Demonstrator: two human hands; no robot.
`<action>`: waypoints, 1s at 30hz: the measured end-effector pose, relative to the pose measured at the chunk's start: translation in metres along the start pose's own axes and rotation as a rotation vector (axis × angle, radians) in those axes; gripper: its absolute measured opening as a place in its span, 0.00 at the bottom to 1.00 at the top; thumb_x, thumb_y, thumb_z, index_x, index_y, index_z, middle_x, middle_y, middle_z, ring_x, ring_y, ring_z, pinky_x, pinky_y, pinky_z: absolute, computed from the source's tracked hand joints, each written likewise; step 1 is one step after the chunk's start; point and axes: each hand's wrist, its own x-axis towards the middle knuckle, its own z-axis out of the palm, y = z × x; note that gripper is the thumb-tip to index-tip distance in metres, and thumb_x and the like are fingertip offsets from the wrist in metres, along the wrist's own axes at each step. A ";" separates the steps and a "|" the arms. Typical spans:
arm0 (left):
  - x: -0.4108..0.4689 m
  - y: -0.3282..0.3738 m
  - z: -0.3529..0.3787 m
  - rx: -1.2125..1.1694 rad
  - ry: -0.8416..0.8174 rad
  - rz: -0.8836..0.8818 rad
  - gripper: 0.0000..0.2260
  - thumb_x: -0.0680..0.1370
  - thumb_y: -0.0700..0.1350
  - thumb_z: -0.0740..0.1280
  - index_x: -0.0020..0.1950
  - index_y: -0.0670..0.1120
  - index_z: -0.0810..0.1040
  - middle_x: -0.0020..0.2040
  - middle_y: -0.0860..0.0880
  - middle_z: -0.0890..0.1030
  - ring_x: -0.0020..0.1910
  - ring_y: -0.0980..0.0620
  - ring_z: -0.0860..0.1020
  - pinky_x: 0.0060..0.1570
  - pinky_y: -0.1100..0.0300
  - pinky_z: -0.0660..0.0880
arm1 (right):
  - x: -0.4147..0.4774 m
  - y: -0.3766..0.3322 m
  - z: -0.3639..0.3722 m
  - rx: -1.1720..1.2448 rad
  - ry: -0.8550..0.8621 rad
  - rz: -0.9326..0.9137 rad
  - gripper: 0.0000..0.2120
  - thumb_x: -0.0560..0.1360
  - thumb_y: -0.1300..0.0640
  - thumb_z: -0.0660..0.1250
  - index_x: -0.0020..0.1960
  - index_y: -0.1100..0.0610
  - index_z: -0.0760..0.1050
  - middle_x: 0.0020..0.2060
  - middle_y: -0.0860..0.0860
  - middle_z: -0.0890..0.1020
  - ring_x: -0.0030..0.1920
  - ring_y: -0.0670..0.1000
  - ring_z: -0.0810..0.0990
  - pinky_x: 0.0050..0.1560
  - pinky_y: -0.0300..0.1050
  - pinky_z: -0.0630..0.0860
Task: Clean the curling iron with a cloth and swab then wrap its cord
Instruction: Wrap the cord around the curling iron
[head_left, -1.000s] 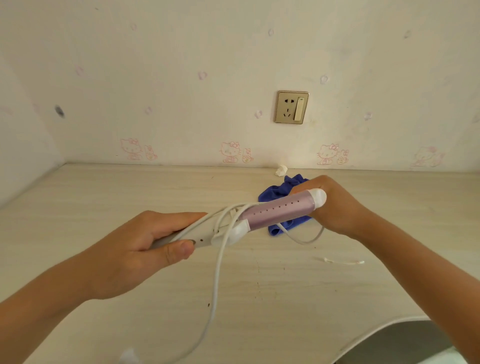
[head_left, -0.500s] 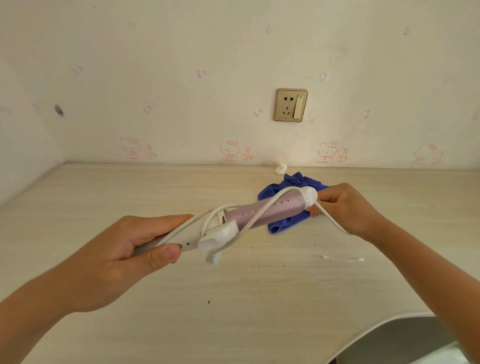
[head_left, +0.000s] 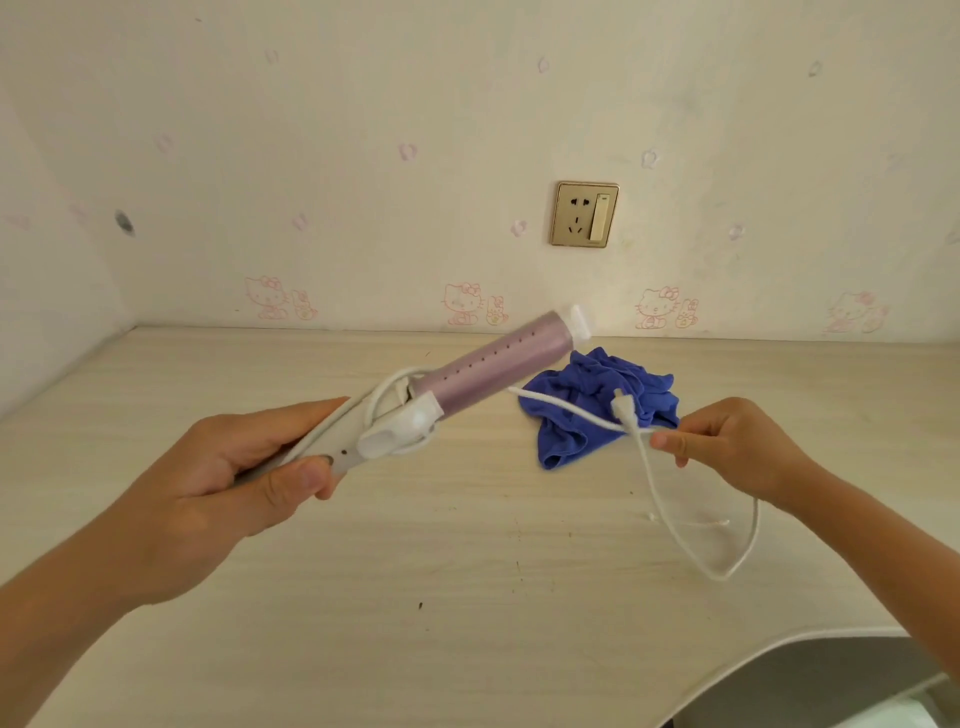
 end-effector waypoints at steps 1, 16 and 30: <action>0.005 0.001 0.002 -0.010 0.026 0.003 0.20 0.82 0.58 0.66 0.55 0.41 0.81 0.36 0.37 0.68 0.27 0.49 0.63 0.29 0.61 0.61 | -0.003 -0.001 0.007 -0.006 -0.035 -0.008 0.24 0.64 0.34 0.74 0.28 0.55 0.81 0.20 0.46 0.63 0.22 0.45 0.58 0.24 0.32 0.58; 0.072 -0.039 0.010 0.633 0.051 -0.450 0.08 0.81 0.46 0.63 0.43 0.48 0.78 0.34 0.44 0.79 0.27 0.52 0.68 0.34 0.55 0.65 | -0.057 -0.093 -0.003 0.017 -0.136 -0.508 0.19 0.79 0.53 0.72 0.30 0.49 0.72 0.25 0.47 0.63 0.27 0.45 0.59 0.28 0.36 0.59; 0.028 -0.001 0.027 -0.565 -0.441 -0.186 0.16 0.80 0.42 0.63 0.65 0.37 0.80 0.37 0.46 0.76 0.22 0.58 0.65 0.24 0.70 0.62 | 0.020 -0.075 -0.011 0.194 0.117 -0.281 0.09 0.73 0.51 0.75 0.37 0.53 0.86 0.28 0.58 0.81 0.29 0.56 0.74 0.32 0.49 0.70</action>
